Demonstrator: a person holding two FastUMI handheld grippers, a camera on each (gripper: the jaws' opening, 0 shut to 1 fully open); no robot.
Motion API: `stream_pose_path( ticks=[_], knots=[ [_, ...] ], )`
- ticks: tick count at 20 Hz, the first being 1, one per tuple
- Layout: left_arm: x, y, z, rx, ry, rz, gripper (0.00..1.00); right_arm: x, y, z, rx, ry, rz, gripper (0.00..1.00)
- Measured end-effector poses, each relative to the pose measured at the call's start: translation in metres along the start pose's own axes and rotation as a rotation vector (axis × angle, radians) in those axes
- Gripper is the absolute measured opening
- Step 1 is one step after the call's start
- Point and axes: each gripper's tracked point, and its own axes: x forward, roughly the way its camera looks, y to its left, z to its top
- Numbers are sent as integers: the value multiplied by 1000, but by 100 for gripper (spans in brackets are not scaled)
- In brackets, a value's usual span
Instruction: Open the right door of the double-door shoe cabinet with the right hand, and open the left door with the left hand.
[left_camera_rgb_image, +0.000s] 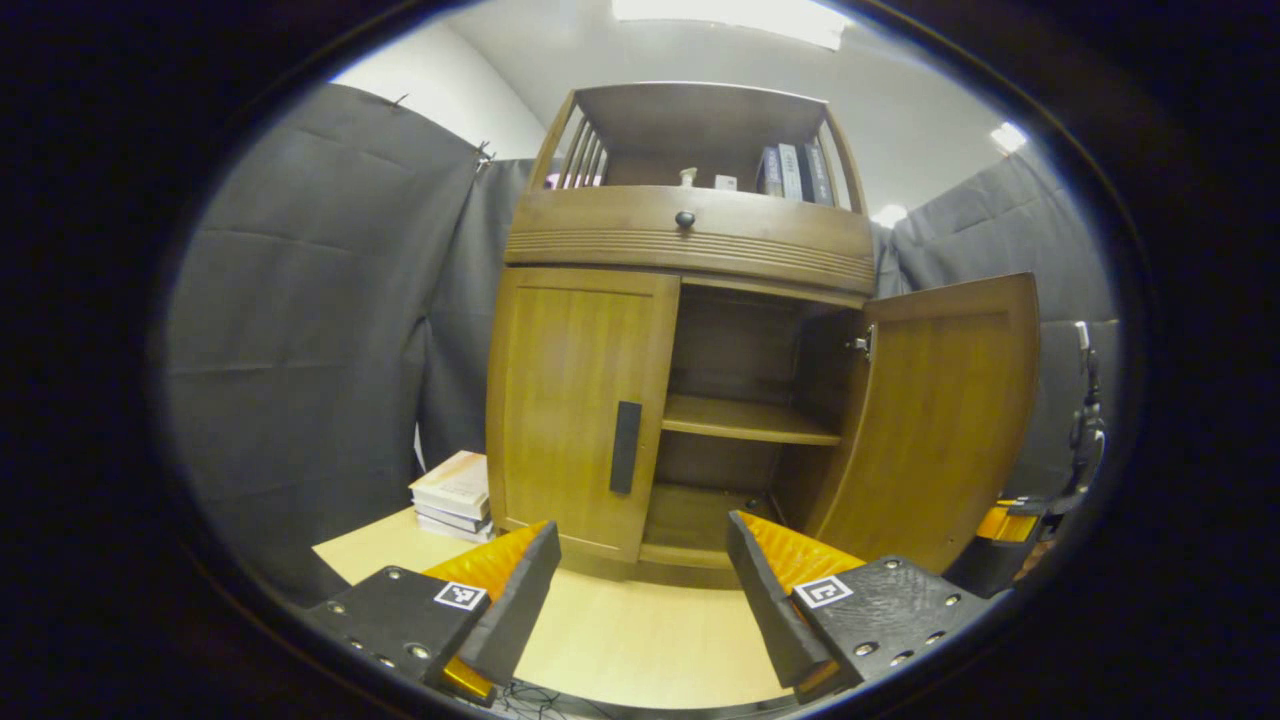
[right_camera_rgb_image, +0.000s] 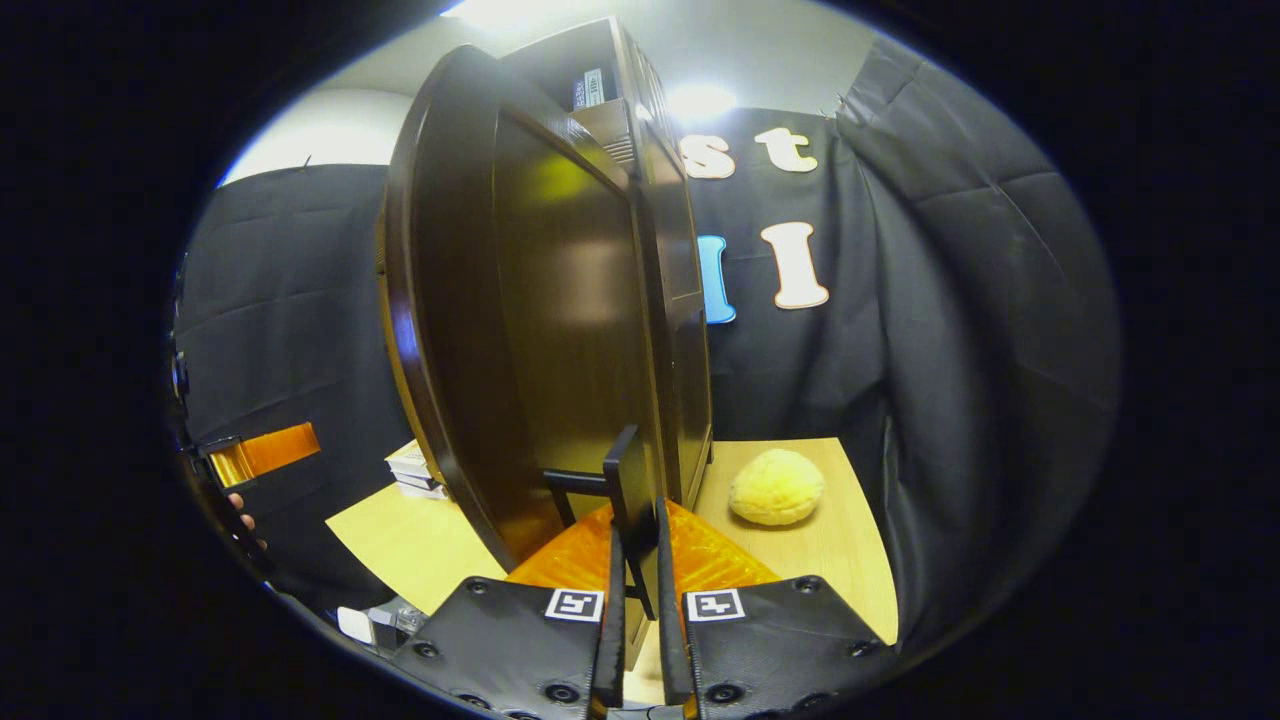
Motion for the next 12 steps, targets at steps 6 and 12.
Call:
stream_pose_path(
  ticks=[6, 12],
  knots=[
    [20, 12, -6, -9, 26, 3, 96, -6, 1, -3, 11, 3, -17, 13],
    [85, 35, 9, -7, 23, -43, 96, -22, -11, -4, 13, 15, -148, 30]
  ],
)
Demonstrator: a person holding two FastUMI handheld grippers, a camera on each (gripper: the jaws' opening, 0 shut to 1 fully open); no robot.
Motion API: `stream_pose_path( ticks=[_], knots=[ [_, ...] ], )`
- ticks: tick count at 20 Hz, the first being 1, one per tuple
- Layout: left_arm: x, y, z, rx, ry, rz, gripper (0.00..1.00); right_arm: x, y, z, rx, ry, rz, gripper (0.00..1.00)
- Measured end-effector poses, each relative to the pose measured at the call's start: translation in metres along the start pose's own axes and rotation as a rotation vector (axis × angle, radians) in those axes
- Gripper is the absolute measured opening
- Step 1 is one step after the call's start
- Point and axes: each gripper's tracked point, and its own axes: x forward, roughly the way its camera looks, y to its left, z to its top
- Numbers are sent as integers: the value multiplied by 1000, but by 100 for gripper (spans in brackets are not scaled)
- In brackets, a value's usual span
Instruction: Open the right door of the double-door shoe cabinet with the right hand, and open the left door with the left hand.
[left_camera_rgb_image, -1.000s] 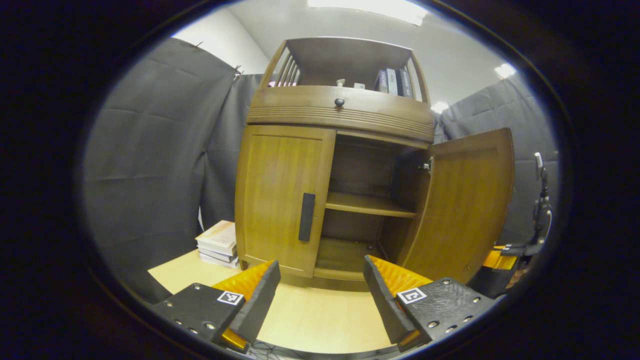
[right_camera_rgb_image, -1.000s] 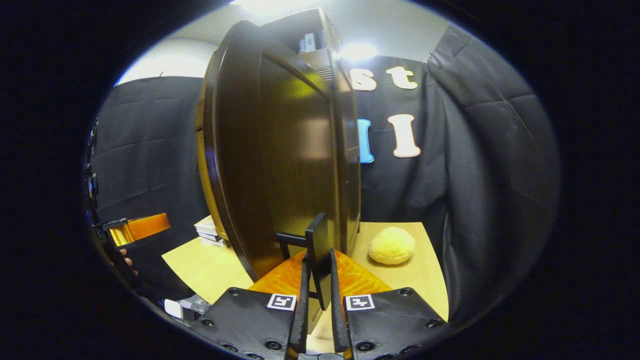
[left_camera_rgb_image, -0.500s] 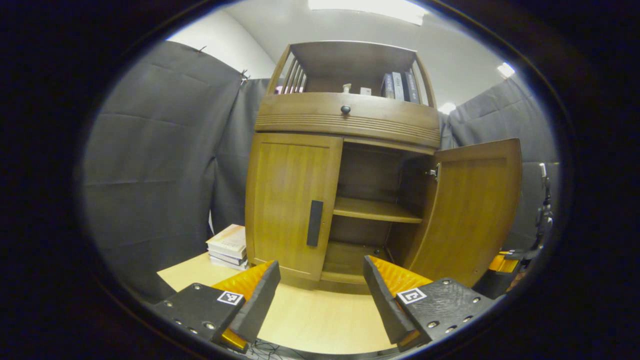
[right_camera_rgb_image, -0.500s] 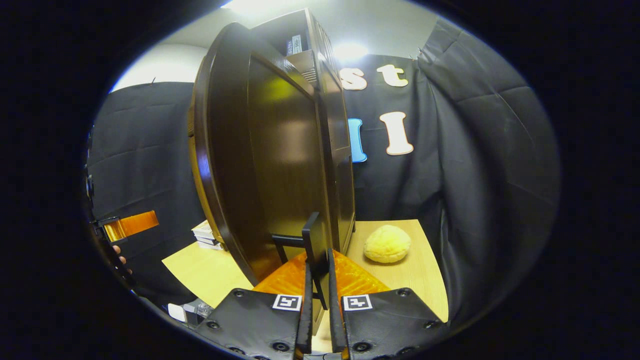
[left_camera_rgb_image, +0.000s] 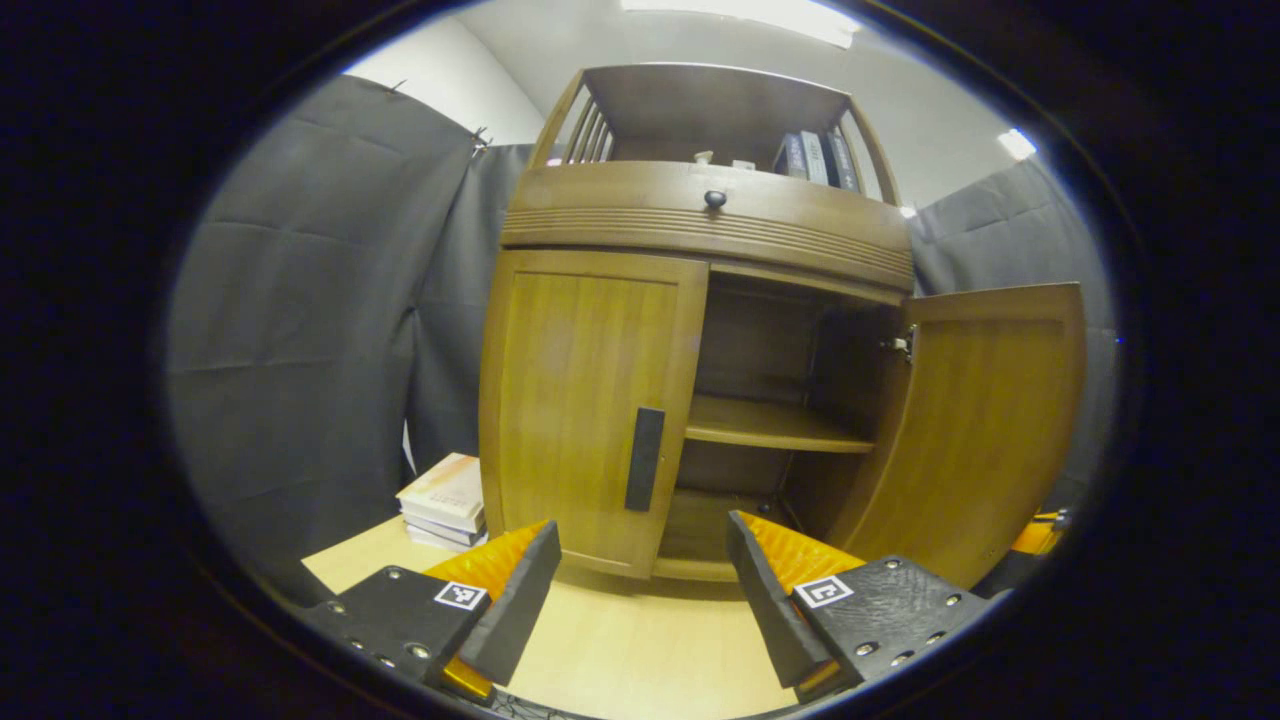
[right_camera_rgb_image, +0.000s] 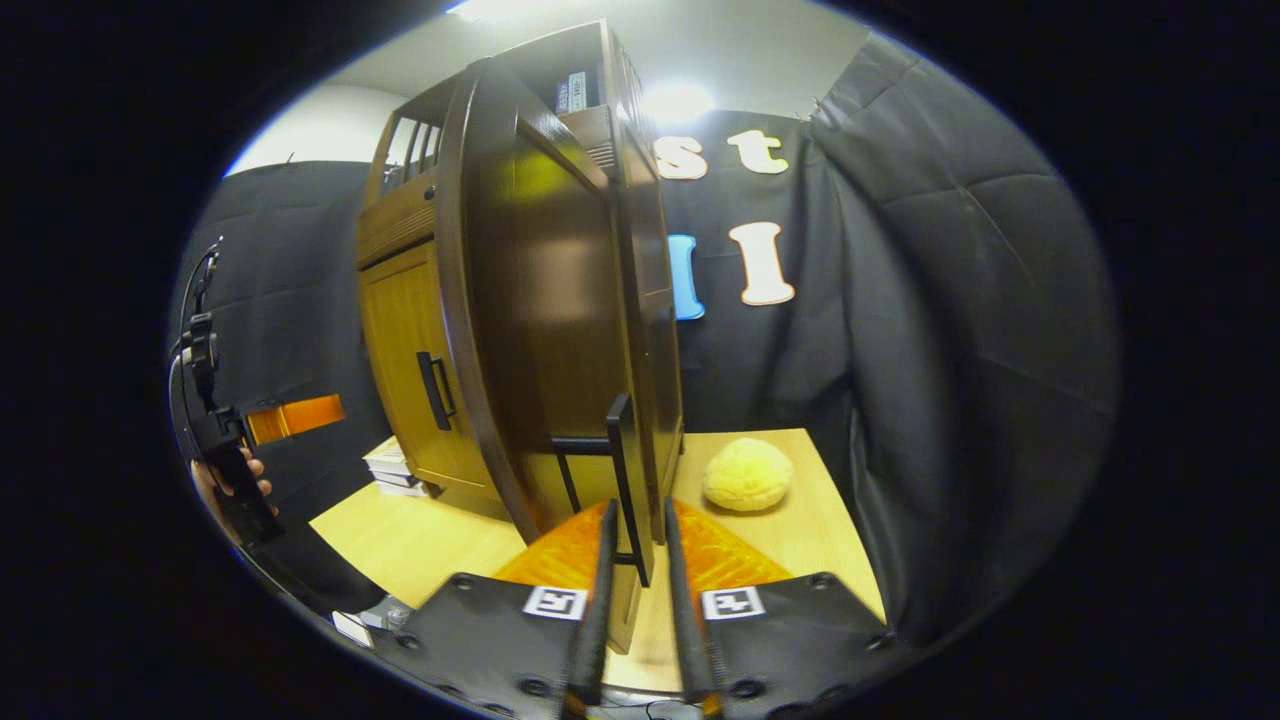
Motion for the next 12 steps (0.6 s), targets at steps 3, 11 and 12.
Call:
stream_pose_path(
  ticks=[3, 11, 12],
  knots=[
    [40, 13, 15, -10, -12, -32, 96, -9, -13, 2, 33, -6, -116, 70],
    [136, 21, 14, -22, 22, -137, 96, -48, -24, 0, 94, -26, -369, 92],
    [147, 17, 12, -16, 27, -152, 96, -53, -21, 1, 94, -32, -386, 98]
  ],
)
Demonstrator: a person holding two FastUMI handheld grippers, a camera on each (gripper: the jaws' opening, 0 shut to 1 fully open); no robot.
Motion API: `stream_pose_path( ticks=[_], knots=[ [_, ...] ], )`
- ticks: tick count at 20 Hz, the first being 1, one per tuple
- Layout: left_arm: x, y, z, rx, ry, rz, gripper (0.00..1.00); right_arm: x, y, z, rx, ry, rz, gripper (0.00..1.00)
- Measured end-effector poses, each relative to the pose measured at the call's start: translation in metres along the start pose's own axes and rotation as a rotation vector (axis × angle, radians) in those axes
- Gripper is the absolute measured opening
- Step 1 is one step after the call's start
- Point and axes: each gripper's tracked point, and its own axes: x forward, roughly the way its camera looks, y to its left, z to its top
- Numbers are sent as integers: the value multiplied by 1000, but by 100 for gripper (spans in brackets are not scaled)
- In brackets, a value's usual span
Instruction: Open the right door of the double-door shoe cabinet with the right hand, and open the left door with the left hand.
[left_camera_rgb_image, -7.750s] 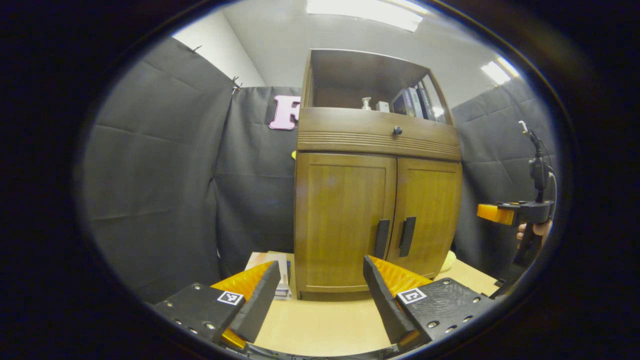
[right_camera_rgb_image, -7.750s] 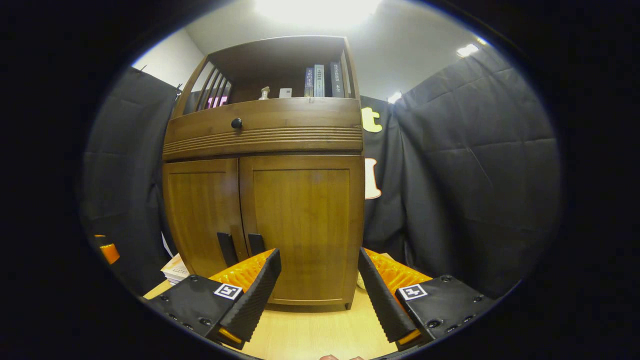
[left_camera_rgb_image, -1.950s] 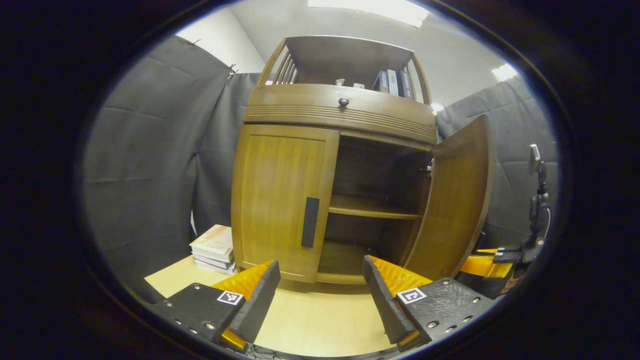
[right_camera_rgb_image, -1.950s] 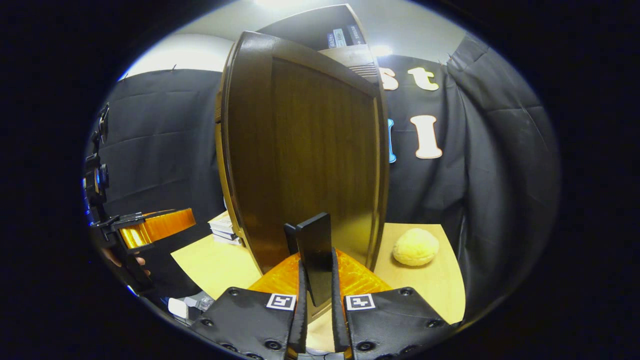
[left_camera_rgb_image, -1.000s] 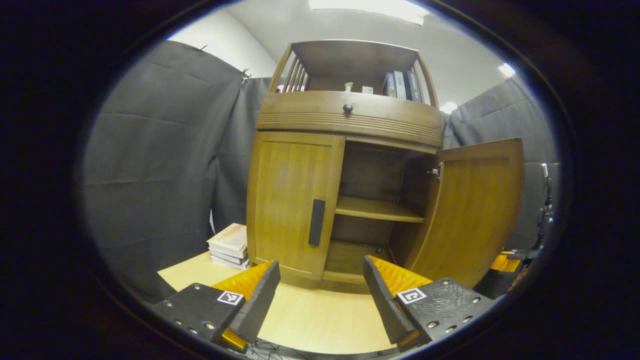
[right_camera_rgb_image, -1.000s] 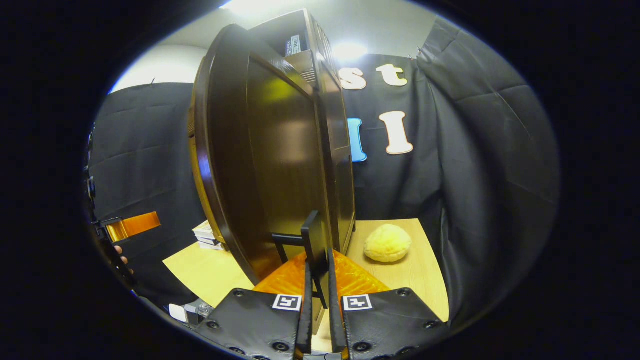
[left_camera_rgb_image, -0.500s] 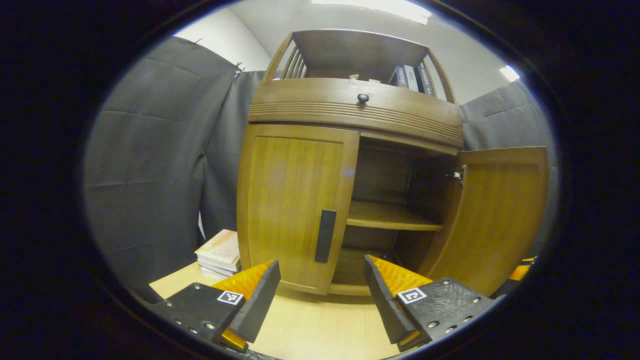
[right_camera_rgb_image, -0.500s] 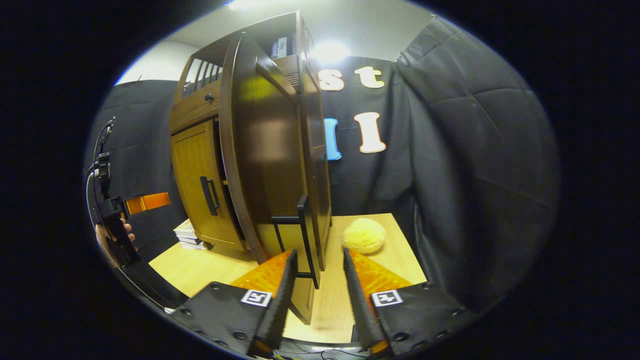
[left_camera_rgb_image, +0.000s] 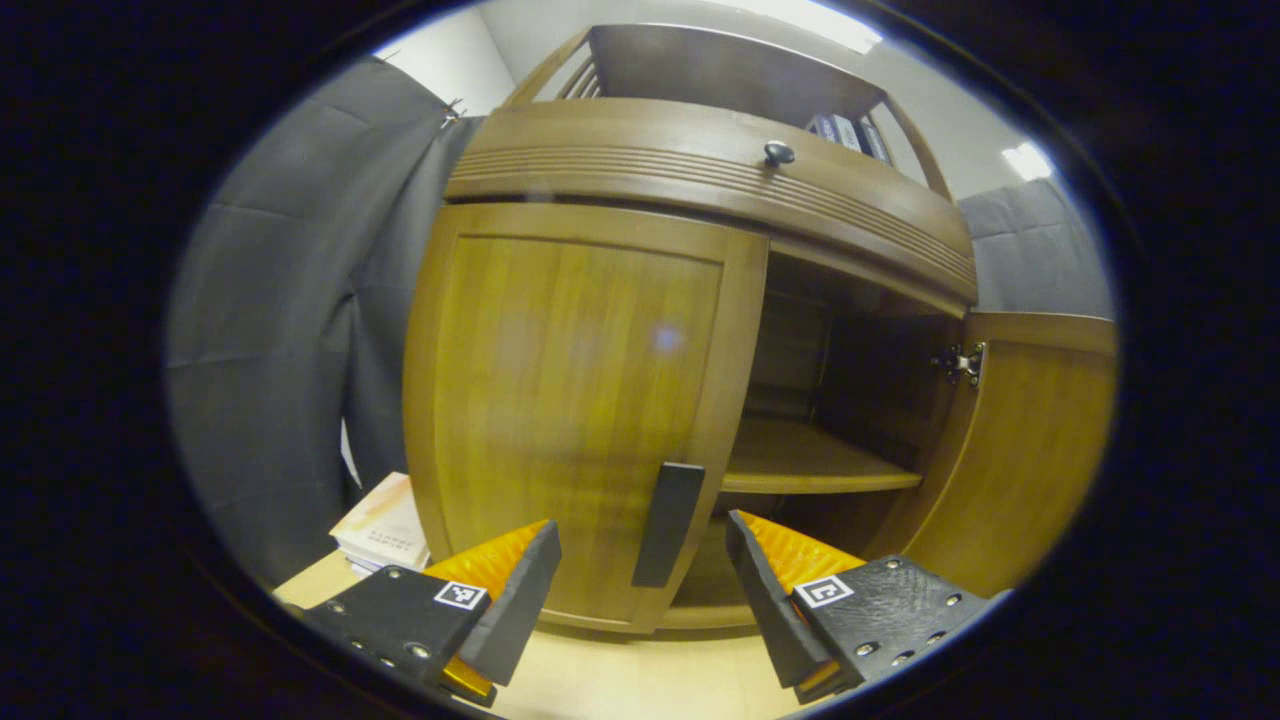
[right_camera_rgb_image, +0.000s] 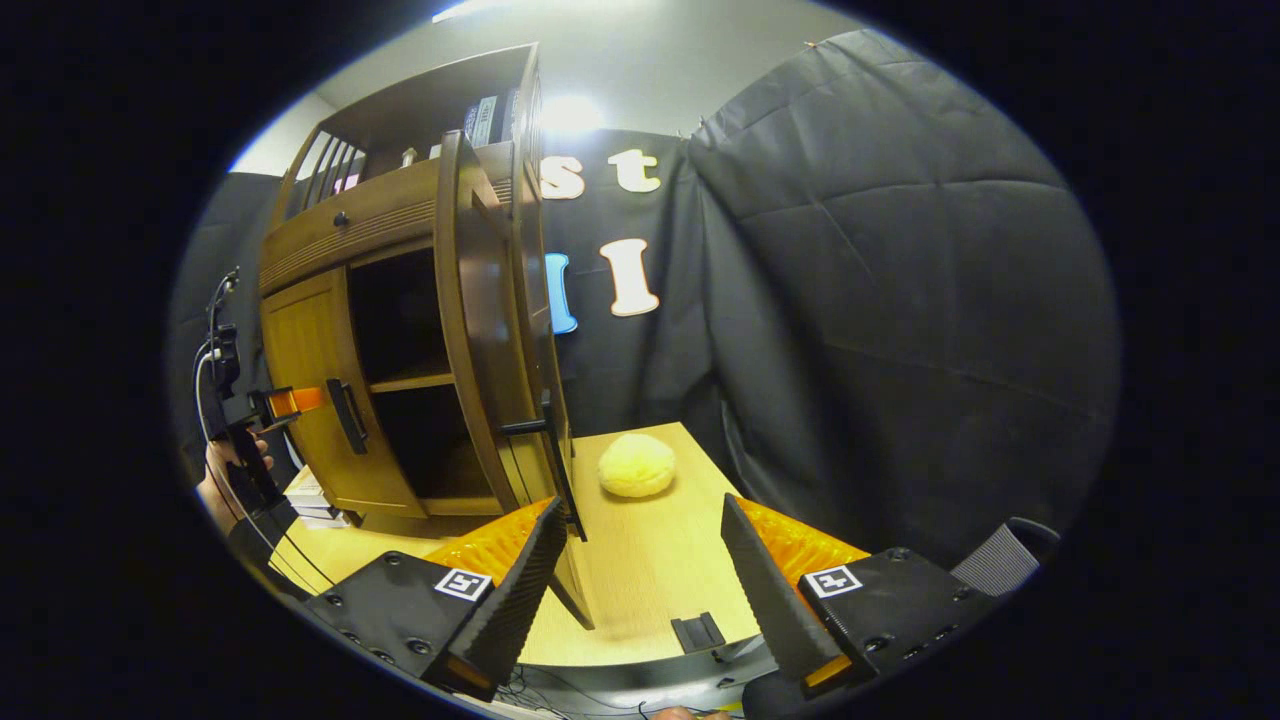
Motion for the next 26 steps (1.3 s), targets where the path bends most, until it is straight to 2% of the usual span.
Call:
stream_pose_path(
  ticks=[5, 7, 9, 10, 11, 13, 14, 19, 20, 24, 26],
  knots=[
    [41, -7, -8, 56, -1, -25, 96, -30, 18, 5, -36, -22, -32, 98],
    [52, -12, -12, 76, 8, -37, 96, -39, 28, 3, -60, -12, -15, 93],
    [64, -12, -19, 109, 21, -31, 82, -47, 38, 0, -87, 2, -3, 93],
    [67, -14, -21, 123, 22, -37, 75, -51, 42, -1, -95, 6, -1, 98],
    [70, -14, -20, 139, 12, -32, 65, -52, 46, -2, -97, 7, 2, 93],
    [73, -20, -22, 150, 9, -43, 44, -52, 56, 2, -96, 3, 2, 93],
    [75, -20, -20, 174, -5, -38, 34, -50, 61, 6, -92, -2, 1, 100],
    [71, -20, -23, 168, -20, -43, 25, -49, 75, 16, -76, -35, -9, 98],
    [72, -20, -21, 165, -25, -47, 22, -48, 77, 15, -72, -37, -12, 93],
    [68, -19, -24, 160, -25, -78, 15, -52, 81, 10, -40, -42, -27, 93],
    [64, -20, -23, 166, -27, -86, 18, -52, 81, 8, -28, -44, -38, 93]
  ],
)
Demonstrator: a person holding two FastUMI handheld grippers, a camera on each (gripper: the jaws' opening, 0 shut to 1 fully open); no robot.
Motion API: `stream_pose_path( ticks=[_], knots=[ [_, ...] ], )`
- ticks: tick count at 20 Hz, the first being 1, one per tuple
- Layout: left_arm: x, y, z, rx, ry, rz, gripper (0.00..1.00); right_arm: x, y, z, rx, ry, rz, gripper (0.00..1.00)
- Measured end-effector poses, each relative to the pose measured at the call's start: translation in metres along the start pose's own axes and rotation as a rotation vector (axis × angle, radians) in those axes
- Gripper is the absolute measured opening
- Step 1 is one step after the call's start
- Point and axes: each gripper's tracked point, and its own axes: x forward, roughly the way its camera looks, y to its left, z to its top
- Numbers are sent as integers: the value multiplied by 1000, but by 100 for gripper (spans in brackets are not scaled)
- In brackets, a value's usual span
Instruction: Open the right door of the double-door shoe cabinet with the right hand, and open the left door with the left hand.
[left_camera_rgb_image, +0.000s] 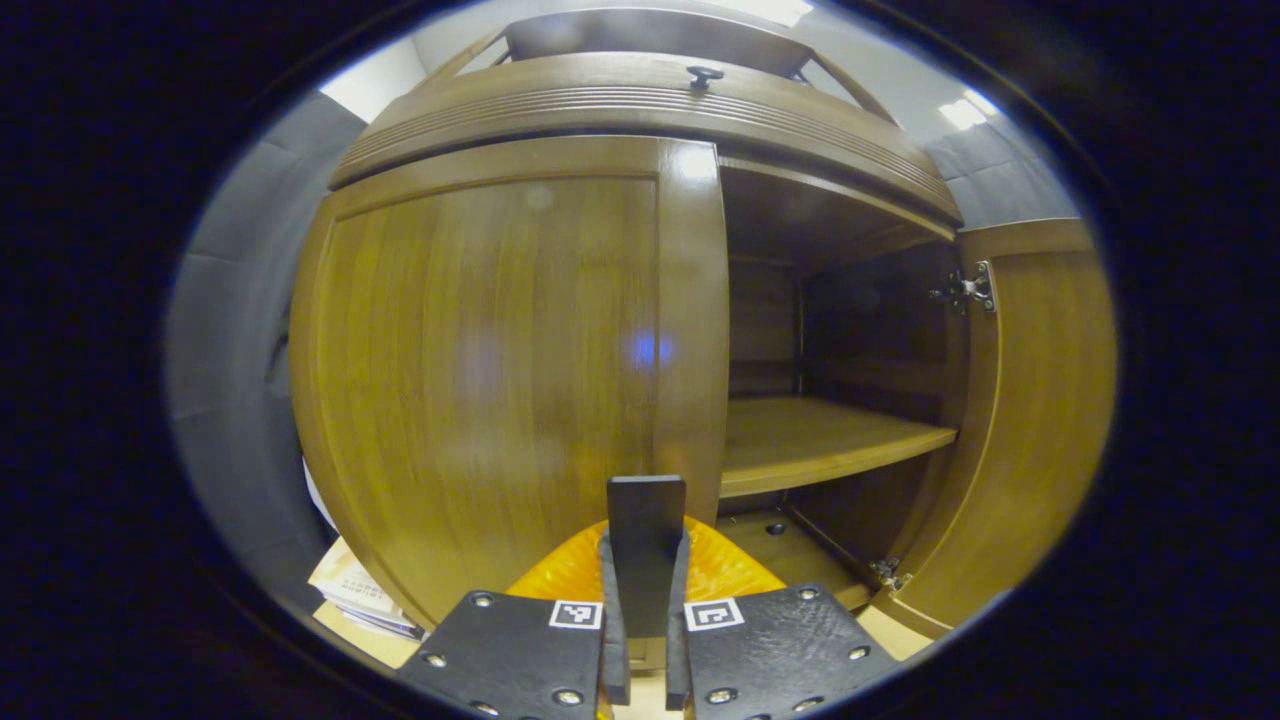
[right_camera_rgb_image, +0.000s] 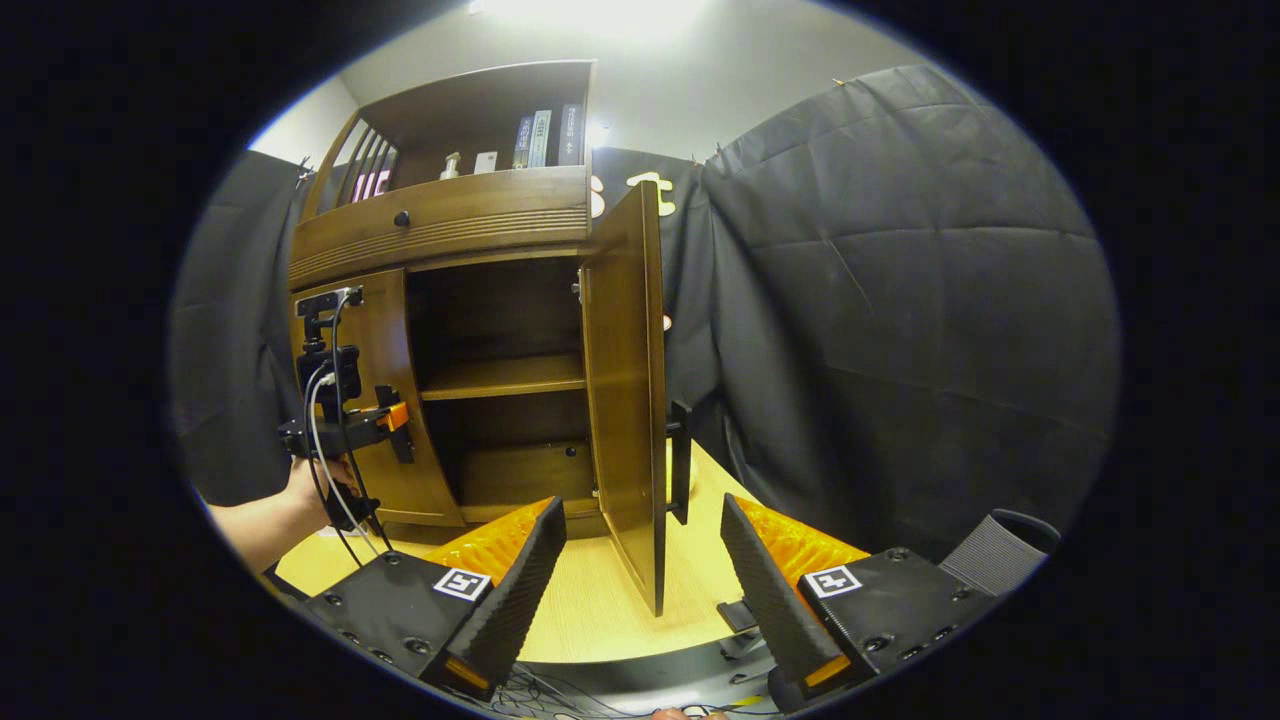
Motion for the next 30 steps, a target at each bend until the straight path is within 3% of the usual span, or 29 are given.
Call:
stream_pose_path(
  ticks=[3, 4, 5, 6, 13, 21, 24, 26, 27, 30],
  knots=[
    [-11, 0, -1, -6, 2, -18, 18, -5, -3, 0, 24, -9, -20, 93],
    [-16, -1, 0, -8, 2, -26, 18, -6, -3, 0, 36, -14, -26, 98],
    [-21, 0, -1, -10, 3, -34, 13, -8, -4, -1, 47, -18, -30, 93],
    [-27, 1, -2, -10, 3, -44, 18, -9, -3, -1, 58, -21, -32, 93],
    [-82, 13, -5, -16, -19, -101, 18, -9, 10, -8, 48, -21, 9, 93],
    [-153, 51, -8, -35, -56, -78, 17, 10, 50, -7, 32, -24, 144, 93],
    [-177, 70, -9, -34, -60, -53, 12, 19, 66, -6, 21, -24, 195, 93],
    [-191, 85, -10, -31, -62, -38, 17, 24, 78, -7, 16, -23, 228, 98],
    [-196, 90, -10, -31, -62, -30, 17, 25, 84, -8, 13, -20, 245, 93],
    [-212, 111, -10, -34, -69, -2, 17, 29, 100, -9, 2, -14, 292, 93]
  ],
)
